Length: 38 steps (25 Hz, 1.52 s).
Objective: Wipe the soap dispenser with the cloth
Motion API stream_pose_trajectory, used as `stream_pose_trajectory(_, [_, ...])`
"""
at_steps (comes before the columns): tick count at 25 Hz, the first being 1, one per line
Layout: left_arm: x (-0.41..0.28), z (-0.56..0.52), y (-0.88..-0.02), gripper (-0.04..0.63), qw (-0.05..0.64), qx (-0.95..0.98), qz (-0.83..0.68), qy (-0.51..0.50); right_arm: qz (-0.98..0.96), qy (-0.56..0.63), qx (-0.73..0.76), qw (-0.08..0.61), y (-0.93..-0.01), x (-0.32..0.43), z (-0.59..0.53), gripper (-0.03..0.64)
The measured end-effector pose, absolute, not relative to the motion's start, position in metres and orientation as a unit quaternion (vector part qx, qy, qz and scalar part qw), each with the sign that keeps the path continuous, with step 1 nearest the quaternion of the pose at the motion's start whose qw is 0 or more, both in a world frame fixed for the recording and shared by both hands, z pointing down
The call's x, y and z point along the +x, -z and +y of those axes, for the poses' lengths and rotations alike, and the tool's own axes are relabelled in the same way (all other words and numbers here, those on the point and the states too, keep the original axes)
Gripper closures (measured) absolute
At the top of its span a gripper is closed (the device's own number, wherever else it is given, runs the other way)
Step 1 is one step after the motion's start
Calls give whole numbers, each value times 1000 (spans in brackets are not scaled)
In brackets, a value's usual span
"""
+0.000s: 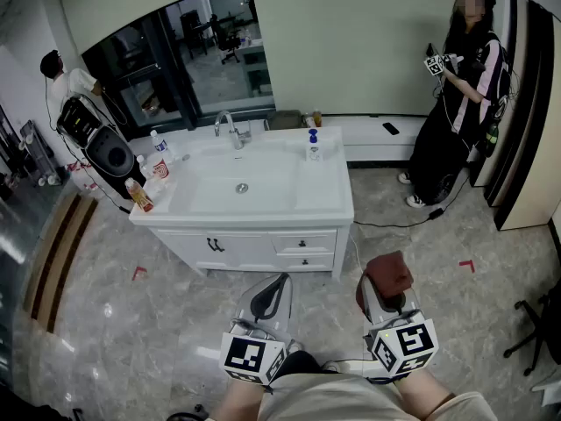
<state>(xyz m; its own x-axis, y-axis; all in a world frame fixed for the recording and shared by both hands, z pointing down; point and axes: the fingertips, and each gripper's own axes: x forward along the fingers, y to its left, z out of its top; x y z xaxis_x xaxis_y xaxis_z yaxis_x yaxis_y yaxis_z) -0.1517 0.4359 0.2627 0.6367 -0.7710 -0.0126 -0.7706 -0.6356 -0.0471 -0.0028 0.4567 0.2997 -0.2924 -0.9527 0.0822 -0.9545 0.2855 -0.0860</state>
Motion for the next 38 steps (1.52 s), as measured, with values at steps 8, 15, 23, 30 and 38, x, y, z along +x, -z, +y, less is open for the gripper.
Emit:
stream_pose_trajectory(8, [-148,427,-266,595,20,-903,430,5,-803,-66,592,9,-304,3,450,538])
stream_pose_trajectory(15, [-148,415,-276,595,10,-901,434,14,-805,-87,587,2,-316,7,437,537])
stream_pose_trajectory(23, [-159,359,-299,595,1,-895,446,23,-800,-120,588,-4,-335,14,383,538])
stream_pose_trajectory(30, [-158,254,-320,595,-19,-899,436,23,-774,-138,618,14,-356,30,293,538])
stream_pose_trajectory(38, [-149,85,-327,595,-46,-917,394,39,-750,-150,643,29,-355,33,124,538])
